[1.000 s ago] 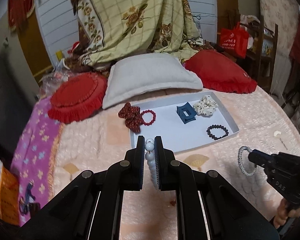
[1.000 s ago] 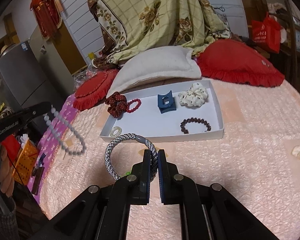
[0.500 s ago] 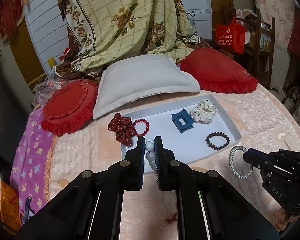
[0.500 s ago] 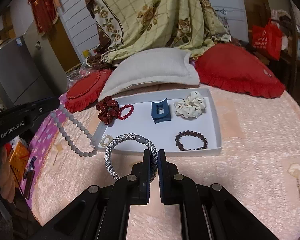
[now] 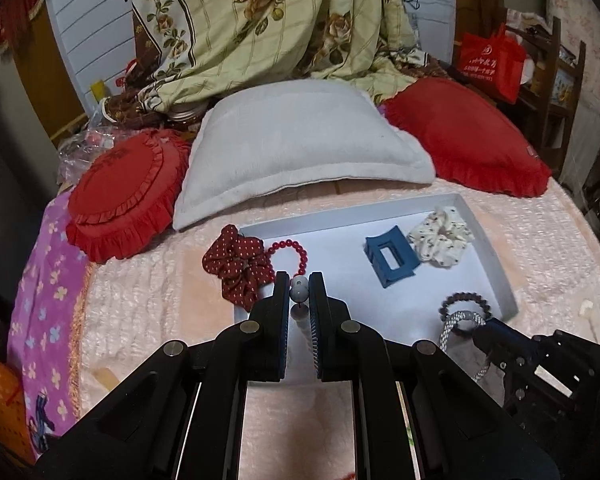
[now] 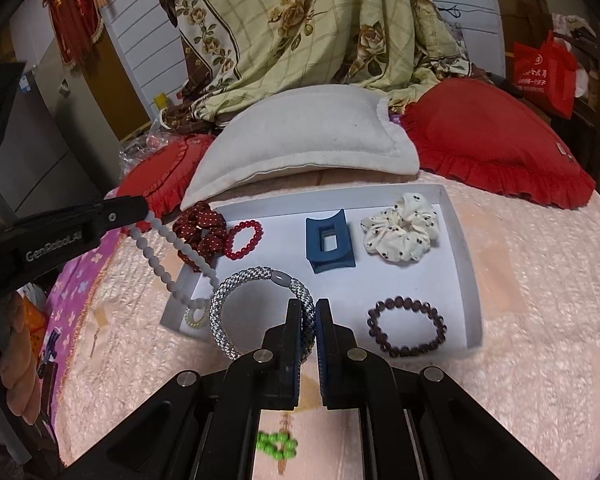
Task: Organize jewelry
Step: 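Carry the grey bangle with the right tool while the left tool carries the pearl strand over the tray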
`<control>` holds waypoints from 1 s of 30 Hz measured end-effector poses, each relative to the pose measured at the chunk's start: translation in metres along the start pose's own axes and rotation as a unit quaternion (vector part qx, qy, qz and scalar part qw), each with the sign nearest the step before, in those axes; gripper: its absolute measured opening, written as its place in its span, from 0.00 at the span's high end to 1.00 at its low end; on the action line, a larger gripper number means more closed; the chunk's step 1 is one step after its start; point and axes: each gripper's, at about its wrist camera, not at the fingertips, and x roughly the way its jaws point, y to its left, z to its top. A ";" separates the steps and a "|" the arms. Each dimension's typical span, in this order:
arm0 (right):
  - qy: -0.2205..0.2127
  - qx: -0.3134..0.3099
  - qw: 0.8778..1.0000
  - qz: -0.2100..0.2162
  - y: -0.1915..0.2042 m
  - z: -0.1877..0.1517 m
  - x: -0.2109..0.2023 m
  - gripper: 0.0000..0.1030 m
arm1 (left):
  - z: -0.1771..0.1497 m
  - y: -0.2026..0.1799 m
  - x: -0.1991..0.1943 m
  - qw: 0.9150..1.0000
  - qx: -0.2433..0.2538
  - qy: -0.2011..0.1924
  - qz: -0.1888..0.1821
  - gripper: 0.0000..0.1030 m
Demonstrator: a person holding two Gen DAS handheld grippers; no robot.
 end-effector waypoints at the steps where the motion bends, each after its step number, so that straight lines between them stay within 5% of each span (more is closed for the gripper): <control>1: 0.002 -0.001 1.000 0.000 0.000 0.001 0.004 0.94 | 0.002 -0.001 0.005 1.000 0.002 0.002 0.001 0.92; 13: 0.052 0.028 0.998 0.014 -0.009 0.009 0.069 0.94 | 0.045 -0.004 0.065 0.999 -0.007 0.019 -0.040 0.92; 21: 0.063 0.024 0.998 0.011 -0.013 0.006 0.085 0.94 | 0.042 -0.013 0.091 0.995 -0.011 0.046 -0.090 0.92; 30: 0.070 -0.006 0.998 -0.004 -0.004 0.002 0.096 0.94 | 0.024 -0.014 0.121 0.994 -0.010 0.081 -0.073 0.92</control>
